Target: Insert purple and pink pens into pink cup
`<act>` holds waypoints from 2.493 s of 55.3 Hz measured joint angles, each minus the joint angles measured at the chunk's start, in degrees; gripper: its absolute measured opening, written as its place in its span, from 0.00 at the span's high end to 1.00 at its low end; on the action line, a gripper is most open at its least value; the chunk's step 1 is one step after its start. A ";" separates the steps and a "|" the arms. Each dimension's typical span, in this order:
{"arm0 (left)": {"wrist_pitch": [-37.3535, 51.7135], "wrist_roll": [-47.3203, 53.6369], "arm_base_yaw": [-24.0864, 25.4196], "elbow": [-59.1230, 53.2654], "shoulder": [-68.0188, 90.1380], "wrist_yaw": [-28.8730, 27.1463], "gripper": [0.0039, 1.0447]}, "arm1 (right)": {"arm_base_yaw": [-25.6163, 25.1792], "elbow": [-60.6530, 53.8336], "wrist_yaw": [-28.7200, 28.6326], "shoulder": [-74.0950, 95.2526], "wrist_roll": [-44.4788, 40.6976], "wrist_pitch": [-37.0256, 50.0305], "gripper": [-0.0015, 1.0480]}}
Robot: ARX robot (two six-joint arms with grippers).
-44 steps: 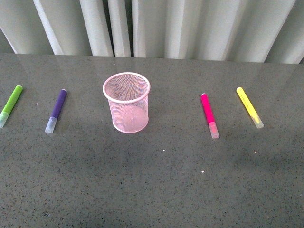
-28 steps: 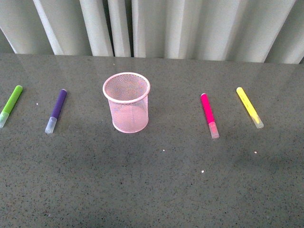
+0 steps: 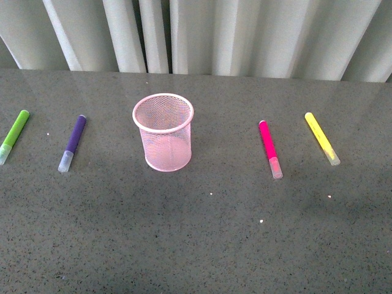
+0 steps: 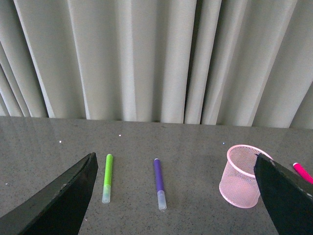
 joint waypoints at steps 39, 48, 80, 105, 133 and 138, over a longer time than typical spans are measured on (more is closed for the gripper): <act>0.00 0.00 0.00 -0.02 0.00 0.00 0.06 | 0.00 0.00 0.00 0.00 0.00 0.00 0.07; -5.99 -4.13 -0.68 2.16 3.04 2.36 0.06 | 0.00 0.00 0.00 0.00 0.00 0.00 0.07; 21.24 -1.84 0.07 38.01 79.36 6.93 0.06 | 0.00 0.00 0.00 0.00 0.00 0.00 0.07; -0.68 12.83 2.23 63.52 107.91 6.14 0.06 | 0.00 0.00 -0.02 0.00 0.00 0.00 0.07; -0.39 11.41 0.79 68.98 122.36 3.02 0.06 | 0.00 0.00 0.00 0.00 0.00 0.00 0.07; -0.55 10.97 0.85 70.14 123.40 3.65 0.06 | 0.00 0.00 0.00 0.00 0.00 0.00 0.07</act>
